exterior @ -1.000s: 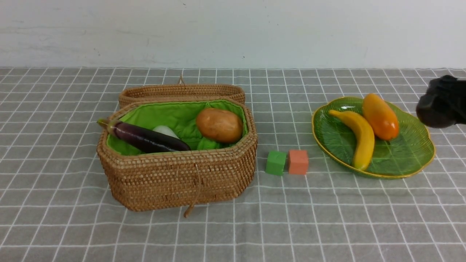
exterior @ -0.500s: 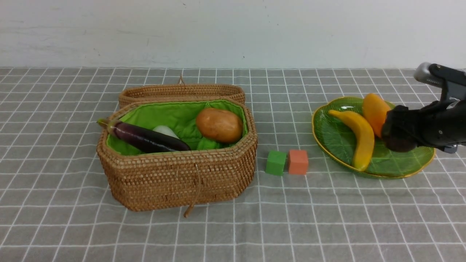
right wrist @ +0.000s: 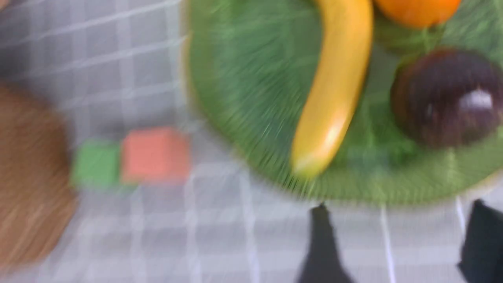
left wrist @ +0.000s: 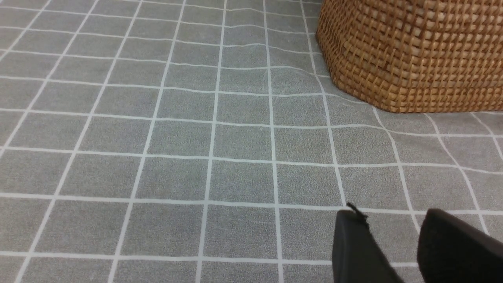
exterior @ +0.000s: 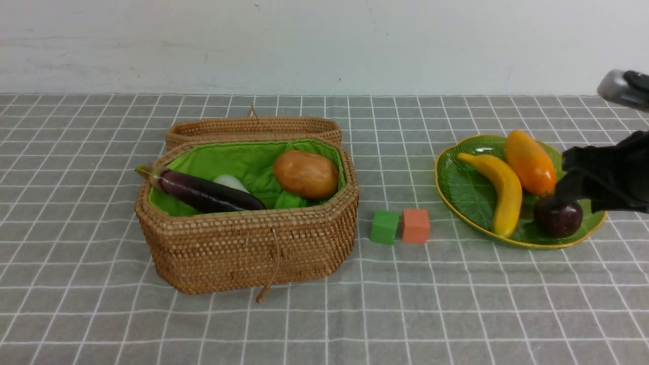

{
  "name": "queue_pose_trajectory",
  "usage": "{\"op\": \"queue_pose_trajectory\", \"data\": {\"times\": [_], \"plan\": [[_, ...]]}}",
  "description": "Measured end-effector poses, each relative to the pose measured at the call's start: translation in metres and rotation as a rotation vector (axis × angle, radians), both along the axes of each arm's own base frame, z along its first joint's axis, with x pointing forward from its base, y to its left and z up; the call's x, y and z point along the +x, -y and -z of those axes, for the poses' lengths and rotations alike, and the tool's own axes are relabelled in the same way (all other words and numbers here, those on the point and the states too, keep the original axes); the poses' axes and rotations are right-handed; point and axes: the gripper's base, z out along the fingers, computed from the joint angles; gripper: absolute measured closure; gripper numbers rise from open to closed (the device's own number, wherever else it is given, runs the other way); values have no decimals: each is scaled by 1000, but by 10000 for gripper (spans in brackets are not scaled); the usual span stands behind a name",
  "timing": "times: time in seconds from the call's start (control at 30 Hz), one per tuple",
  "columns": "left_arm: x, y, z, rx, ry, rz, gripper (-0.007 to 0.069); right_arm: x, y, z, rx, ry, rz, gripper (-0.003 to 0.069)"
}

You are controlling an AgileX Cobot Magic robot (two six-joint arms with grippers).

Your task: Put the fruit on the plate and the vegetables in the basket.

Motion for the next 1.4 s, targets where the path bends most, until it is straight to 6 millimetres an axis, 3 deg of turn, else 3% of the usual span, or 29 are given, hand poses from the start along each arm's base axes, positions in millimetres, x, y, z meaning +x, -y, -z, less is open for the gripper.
{"op": "queue_pose_trajectory", "data": {"times": [0.1, 0.33, 0.7, 0.9, 1.03, 1.1, 1.2, 1.4], "plan": [[0, 0, 0, 0, 0, 0, 386, -43, -6, -36, 10, -10, -69, 445], [0, 0, 0, 0, 0, 0, 386, -98, -12, -68, 10, -9, -144, 634], [0, 0, 0, 0, 0, 0, 386, -146, -15, -90, -7, 44, -184, 672], [0, 0, 0, 0, 0, 0, 386, -184, -16, -109, -29, 171, -189, 670], [0, 0, 0, 0, 0, 0, 386, -209, -13, -118, -143, 323, -221, 668], [0, 0, 0, 0, 0, 0, 386, -219, -12, -117, -193, 423, -218, 666], [0, 0, 0, 0, 0, 0, 386, -235, -9, -97, -266, 590, -189, 666], [0, 0, 0, 0, 0, 0, 386, -258, -4, -4, -301, 716, -98, 665]]}}
